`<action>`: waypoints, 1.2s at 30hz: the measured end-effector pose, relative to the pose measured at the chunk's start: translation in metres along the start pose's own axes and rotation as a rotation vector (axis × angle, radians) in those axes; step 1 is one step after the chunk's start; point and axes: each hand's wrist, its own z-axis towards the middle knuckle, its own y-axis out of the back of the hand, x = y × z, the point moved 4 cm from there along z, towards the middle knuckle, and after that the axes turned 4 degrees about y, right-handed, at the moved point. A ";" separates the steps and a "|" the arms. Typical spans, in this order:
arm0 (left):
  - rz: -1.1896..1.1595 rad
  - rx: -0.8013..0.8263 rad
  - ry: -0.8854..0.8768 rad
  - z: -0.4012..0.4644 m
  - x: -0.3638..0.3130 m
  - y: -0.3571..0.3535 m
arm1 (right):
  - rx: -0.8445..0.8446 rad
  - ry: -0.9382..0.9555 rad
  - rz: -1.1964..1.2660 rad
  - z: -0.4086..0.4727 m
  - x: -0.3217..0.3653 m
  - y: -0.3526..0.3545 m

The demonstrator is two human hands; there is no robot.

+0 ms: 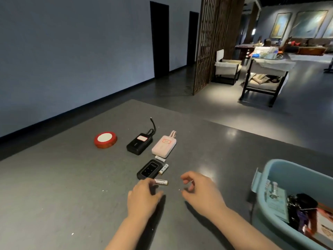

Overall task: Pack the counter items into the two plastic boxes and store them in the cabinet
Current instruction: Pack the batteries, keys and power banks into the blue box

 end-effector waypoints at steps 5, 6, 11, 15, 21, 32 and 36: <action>0.043 -0.009 -0.040 0.020 0.006 -0.015 | 0.042 -0.064 -0.064 0.046 -0.006 -0.032; 0.060 -0.016 -0.055 0.023 0.006 -0.018 | 0.050 -0.077 -0.082 0.056 -0.008 -0.038; 0.109 -0.083 -0.106 0.036 0.009 -0.030 | 0.045 -0.145 -0.116 0.093 -0.012 -0.068; 0.126 -0.144 -0.144 0.044 0.009 -0.035 | 0.031 -0.180 -0.122 0.110 -0.014 -0.087; 0.114 -0.196 -0.135 0.047 0.012 -0.037 | 0.021 -0.145 -0.158 0.120 -0.016 -0.095; 0.080 -0.066 -0.211 0.046 0.013 -0.027 | 0.040 -0.158 -0.227 0.100 -0.033 -0.073; 0.052 0.109 -0.276 0.042 0.018 -0.022 | 0.034 -0.144 -0.178 0.070 -0.040 -0.065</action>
